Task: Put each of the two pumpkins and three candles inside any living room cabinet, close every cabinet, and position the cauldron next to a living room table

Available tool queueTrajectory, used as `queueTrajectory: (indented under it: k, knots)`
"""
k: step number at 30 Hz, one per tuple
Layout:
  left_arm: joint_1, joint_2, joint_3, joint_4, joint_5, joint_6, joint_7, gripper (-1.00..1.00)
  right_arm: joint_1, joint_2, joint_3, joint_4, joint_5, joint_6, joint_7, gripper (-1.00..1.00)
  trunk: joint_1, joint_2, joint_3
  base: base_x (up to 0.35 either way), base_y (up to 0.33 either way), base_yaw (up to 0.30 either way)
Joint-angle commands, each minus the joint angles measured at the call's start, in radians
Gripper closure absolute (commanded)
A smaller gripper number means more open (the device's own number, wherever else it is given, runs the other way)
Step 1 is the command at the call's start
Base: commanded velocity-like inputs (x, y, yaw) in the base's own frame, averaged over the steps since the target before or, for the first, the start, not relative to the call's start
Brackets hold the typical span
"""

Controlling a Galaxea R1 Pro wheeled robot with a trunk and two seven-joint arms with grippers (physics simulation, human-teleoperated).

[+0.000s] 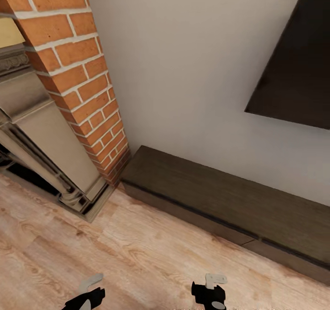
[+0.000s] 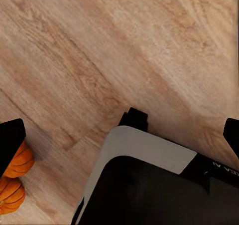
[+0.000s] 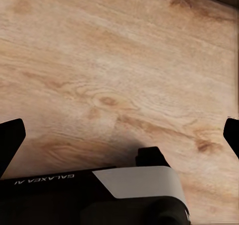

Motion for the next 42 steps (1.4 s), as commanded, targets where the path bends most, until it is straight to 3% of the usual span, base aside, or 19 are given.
queueTrajectory:
  k: [1,42]
  knots:
    - [0.0,0.001,-0.008,-0.002,0.008,0.005,0.008,-1.0,-0.001,0.0,0.009,0.0,-0.01,-0.004,-0.004,-1.0,0.0,-0.001,-0.002,0.0,0.0,-0.251]
    - [0.0,0.001,-0.015,0.0,0.008,0.005,0.008,-1.0,-0.001,0.0,0.008,0.0,-0.01,-0.004,-0.004,-1.0,0.0,-0.001,-0.03,0.0,0.0,-0.251]
